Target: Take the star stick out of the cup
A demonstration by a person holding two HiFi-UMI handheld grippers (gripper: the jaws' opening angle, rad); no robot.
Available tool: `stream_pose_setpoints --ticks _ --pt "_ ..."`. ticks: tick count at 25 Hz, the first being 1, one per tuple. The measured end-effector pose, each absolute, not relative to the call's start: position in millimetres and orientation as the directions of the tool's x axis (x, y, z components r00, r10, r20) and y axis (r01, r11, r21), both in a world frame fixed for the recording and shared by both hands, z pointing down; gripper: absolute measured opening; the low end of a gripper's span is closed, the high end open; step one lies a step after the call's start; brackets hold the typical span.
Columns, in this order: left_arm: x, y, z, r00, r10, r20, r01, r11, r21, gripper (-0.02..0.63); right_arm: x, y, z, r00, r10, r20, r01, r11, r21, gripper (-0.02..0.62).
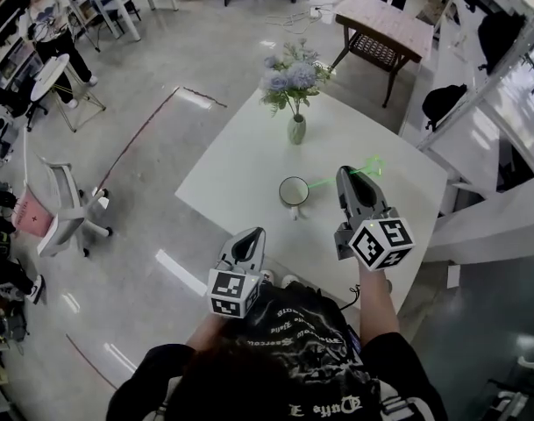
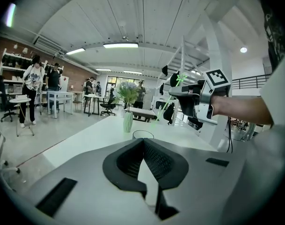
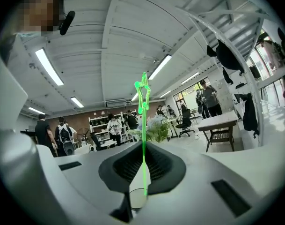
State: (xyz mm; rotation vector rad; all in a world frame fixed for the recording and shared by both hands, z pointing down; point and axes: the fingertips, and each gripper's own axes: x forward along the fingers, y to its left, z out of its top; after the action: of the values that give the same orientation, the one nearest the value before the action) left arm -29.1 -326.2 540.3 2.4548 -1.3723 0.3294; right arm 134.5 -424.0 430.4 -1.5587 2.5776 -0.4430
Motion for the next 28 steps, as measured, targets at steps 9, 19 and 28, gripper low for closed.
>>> stream_pose_setpoints --ticks 9,19,28 --pt "3.5 -321.3 537.6 0.584 -0.743 0.326 -0.81 -0.555 0.189 0.02 165.5 -384.6 424.9 -0.389 -0.917 0.086 -0.917 0.376 -0.135 0.018" --pt "37.9 -315.8 528.8 0.652 -0.698 0.297 -0.758 -0.617 0.214 0.02 207.2 -339.2 439.8 -0.278 -0.952 0.126 -0.956 0.261 -0.136 0.018" --pt "56.5 -314.8 526.9 0.675 -0.678 0.29 -0.737 -0.638 0.223 0.02 228.5 -305.4 469.6 -0.22 -0.957 0.19 -0.97 0.194 -0.149 0.018"
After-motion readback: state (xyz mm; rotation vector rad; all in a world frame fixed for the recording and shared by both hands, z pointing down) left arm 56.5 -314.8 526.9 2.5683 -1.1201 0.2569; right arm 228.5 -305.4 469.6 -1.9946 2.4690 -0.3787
